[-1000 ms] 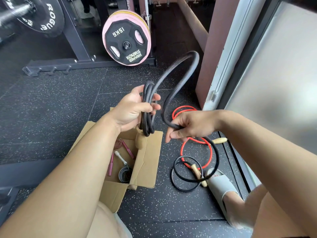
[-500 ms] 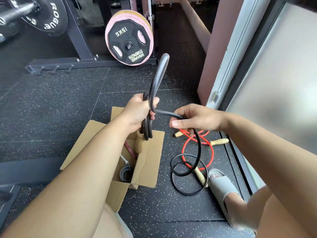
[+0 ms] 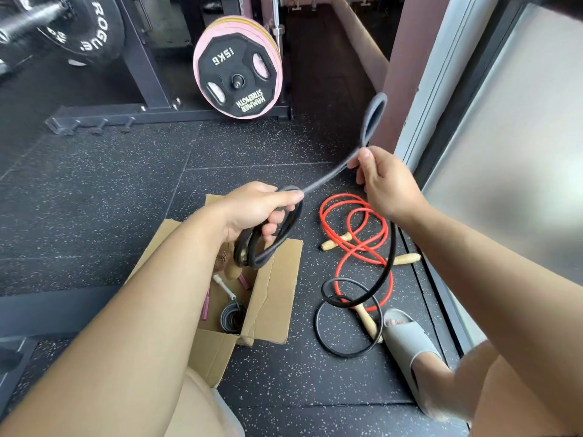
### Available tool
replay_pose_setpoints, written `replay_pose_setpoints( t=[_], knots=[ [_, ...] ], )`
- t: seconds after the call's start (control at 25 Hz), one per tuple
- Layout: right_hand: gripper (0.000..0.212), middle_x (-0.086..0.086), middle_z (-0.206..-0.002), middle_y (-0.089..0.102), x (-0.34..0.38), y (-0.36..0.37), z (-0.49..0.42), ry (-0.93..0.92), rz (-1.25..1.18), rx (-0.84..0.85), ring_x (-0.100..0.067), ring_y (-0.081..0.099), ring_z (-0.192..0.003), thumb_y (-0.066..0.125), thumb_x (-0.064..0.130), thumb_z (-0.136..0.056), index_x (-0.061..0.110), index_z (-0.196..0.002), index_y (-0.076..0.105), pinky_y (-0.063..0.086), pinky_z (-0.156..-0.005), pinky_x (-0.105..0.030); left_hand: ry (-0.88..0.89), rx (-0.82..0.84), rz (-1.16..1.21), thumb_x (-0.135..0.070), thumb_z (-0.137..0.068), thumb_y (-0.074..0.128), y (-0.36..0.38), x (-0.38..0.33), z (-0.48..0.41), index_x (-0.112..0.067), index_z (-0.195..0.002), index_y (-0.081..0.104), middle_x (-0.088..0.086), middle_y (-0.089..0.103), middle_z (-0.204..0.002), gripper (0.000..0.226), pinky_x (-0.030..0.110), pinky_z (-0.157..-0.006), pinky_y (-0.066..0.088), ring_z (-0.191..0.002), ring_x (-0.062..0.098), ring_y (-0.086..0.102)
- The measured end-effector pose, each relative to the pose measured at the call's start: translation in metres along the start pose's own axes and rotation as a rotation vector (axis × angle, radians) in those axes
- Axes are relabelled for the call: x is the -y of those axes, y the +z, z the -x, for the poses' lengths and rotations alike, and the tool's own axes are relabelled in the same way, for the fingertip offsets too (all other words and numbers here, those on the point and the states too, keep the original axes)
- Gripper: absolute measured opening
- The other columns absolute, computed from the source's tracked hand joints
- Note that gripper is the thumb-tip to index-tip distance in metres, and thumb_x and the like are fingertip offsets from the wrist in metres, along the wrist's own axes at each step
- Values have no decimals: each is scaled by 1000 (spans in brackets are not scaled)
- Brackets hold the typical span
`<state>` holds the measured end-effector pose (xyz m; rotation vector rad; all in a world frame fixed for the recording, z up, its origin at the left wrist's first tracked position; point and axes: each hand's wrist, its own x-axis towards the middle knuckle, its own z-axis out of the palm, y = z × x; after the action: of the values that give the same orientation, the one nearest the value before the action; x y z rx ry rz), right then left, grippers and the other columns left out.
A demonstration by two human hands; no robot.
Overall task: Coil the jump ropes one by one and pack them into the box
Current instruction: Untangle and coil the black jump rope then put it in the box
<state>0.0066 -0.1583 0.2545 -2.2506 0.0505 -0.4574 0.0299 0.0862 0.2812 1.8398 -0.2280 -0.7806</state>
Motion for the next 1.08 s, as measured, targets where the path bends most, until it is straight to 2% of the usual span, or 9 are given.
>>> replay_pose_setpoints(
  t=[0.12,0.28,0.4,0.48,0.6,0.72,0.88,1.0,1.08],
  knots=[
    [45,-2,-83,70,-26,1,-13,251,101,12,-19,66,-74,25,43,-101,21,-99,63,49,-70,-32,-11,76,-89,-41,-94,62,-1,-4,8,-12,-83,55,-3,32,-51,32,36,-63,52,-43,14,37],
    [46,-22,-118,64,-44,-12,-20,603,249,201,-41,68,-99,42,23,-95,12,-139,34,58,-82,-51,38,134,-25,-28,-94,59,-10,-7,15,-11,-79,55,-3,36,-47,24,25,-42,32,-34,10,28],
    [68,-21,-148,41,-27,-10,0,355,533,358,-40,46,-132,52,24,-92,21,-153,22,39,-108,-49,91,188,62,-29,-88,60,-12,-9,18,-9,-79,54,-2,37,-44,23,22,-36,28,-29,8,28],
    [71,-10,-156,31,-6,-2,15,114,491,484,-34,28,-144,53,35,-85,32,-152,30,23,-118,-53,124,225,137,-26,-91,58,-12,-9,17,-9,-79,53,-3,37,-43,22,19,-34,27,-28,6,28],
    [51,0,-129,59,1,8,23,-37,113,656,-24,49,-127,47,37,-79,29,-130,51,35,-112,-50,190,276,318,-24,-98,48,-15,-9,16,-10,-79,53,-7,38,-41,24,17,-32,27,-26,3,29],
    [25,7,-112,67,-7,9,21,-28,-87,537,-9,61,-111,50,27,-96,22,-120,56,45,-104,-39,277,264,548,-30,-98,44,-19,-12,16,-14,-79,53,-9,39,-39,27,18,-32,27,-26,0,31],
    [13,14,-79,55,6,26,40,-96,27,384,-7,56,-66,45,16,-104,15,-112,35,40,-63,-20,412,117,806,-40,-100,42,-11,-15,13,-18,-80,50,-10,37,-38,31,16,-35,26,-27,3,33],
    [18,-10,-76,63,3,43,47,-18,181,477,-30,61,-66,42,7,-97,9,-109,30,46,-61,-41,432,-6,857,-37,-103,41,5,-20,10,-19,-79,49,-9,36,-39,32,17,-37,26,-28,4,31],
    [36,-14,-88,67,5,44,41,41,440,515,-35,67,-79,42,3,-94,2,-128,31,48,-63,-40,439,-72,840,-34,-103,42,19,-25,9,-18,-79,48,-10,36,-41,30,19,-37,25,-30,3,29]
  ],
)
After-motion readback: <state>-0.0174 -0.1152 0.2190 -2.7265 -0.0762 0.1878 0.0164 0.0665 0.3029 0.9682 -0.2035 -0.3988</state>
